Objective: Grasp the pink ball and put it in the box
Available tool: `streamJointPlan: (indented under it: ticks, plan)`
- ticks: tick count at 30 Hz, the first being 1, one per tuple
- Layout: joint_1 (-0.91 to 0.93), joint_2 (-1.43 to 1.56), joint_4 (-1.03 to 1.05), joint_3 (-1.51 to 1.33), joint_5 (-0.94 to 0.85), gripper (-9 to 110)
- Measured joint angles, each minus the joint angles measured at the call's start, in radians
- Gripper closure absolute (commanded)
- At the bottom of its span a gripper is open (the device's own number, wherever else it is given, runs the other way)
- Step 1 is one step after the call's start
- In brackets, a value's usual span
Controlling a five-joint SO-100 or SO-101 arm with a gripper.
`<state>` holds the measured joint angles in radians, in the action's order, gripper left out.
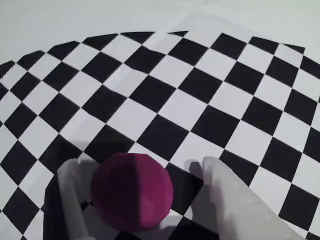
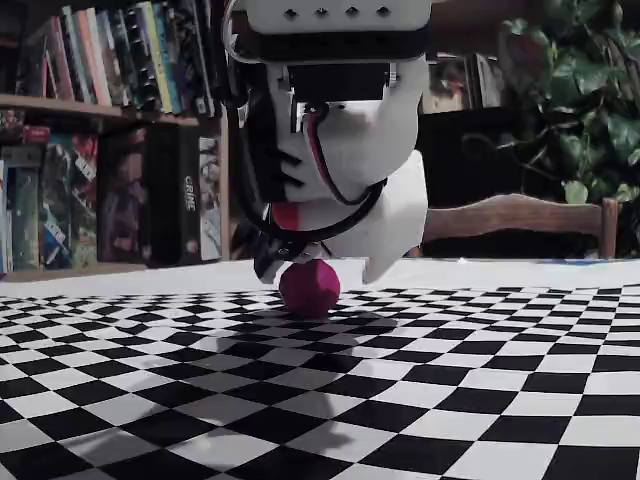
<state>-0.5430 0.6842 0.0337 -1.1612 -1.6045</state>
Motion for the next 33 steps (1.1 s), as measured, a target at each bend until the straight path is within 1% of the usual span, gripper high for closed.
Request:
streamJointPlan:
  ticks: [13, 33]
  plan:
    - [0.000, -0.048, 0.003, 0.063, 0.000, 73]
    - [0.000, -0.081, 0.009, 0.067, 0.000, 73]
